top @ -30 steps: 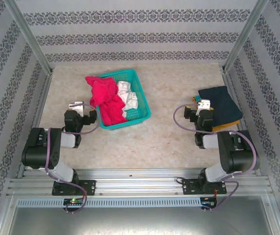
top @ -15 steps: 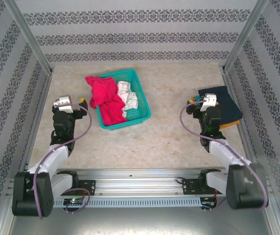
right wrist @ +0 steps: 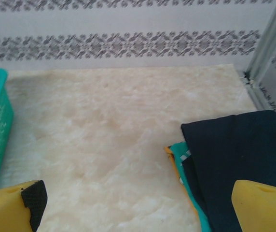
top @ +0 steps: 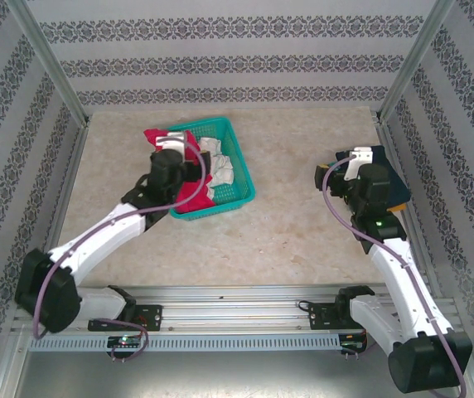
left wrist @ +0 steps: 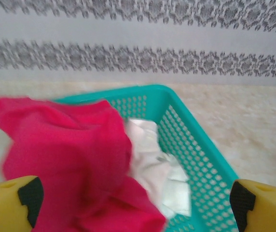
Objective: Fold and stack the t-shirts
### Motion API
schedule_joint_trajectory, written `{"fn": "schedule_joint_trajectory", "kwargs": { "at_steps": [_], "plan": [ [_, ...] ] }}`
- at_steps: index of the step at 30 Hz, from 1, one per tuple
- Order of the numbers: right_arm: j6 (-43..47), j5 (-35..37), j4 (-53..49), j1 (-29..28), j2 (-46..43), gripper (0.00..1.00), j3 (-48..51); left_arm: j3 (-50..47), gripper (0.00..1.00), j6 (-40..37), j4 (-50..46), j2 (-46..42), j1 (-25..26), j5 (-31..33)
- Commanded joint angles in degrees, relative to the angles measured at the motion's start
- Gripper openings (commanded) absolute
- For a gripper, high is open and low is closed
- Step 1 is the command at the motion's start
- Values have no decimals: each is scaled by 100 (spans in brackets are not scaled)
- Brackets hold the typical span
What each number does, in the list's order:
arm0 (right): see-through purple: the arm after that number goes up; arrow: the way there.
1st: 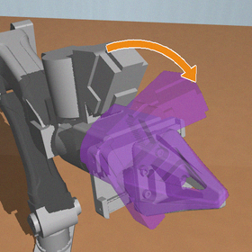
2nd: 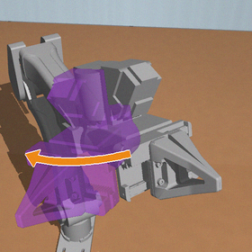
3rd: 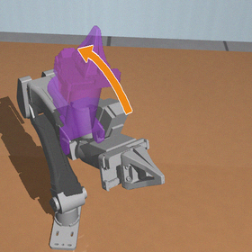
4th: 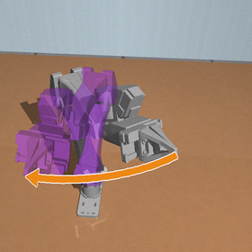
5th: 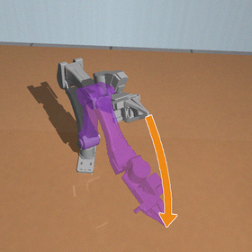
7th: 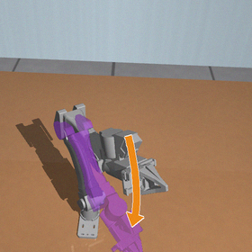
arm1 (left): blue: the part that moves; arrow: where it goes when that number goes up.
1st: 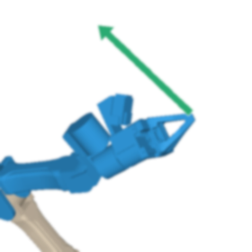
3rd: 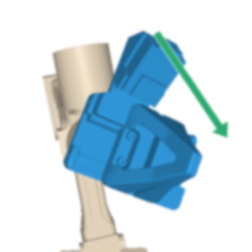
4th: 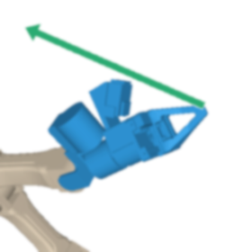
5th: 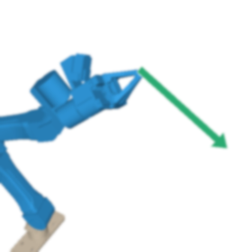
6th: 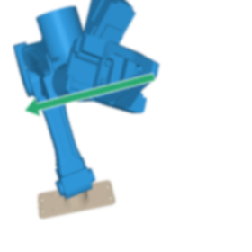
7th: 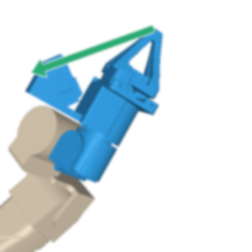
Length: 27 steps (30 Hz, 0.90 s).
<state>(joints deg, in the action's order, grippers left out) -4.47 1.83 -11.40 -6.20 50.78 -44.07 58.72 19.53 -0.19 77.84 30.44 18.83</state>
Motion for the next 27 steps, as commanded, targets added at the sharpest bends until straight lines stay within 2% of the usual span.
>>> {"fn": "schedule_joint_trajectory", "kwargs": {
  "at_steps": [1, 6, 9, 14, 20, 23, 27],
  "plan": [
    [207, -439, -984, -337, -10, 98, -339, 1002, 100, 1375, -1685, 781, 92, 205],
    [594, -717, -1145, -1224, -72, 98, -417, 2672, 100, 1803, -3178, 2235, 168, -271],
    [622, -955, -1187, -1660, -37, 98, -515, 3373, 100, 2201, -3630, 2894, 165, -634],
    [400, -1310, -1073, -2021, 162, 98, -661, 4831, 100, 2760, -4476, 4135, 204, -1385],
    [400, -1222, -1044, -2236, 371, 98, -761, 7171, 99, 2885, -6002, 5695, 358, -1616],
    [389, -1163, -1100, -2250, 355, 98, -761, 7946, 83, 2990, -6553, 6198, 358, -1642],
    [436, -1080, -1161, -2259, 336, 98, -769, 8128, 49, 2958, -6760, 6266, 336, -1607]
  ]
}}
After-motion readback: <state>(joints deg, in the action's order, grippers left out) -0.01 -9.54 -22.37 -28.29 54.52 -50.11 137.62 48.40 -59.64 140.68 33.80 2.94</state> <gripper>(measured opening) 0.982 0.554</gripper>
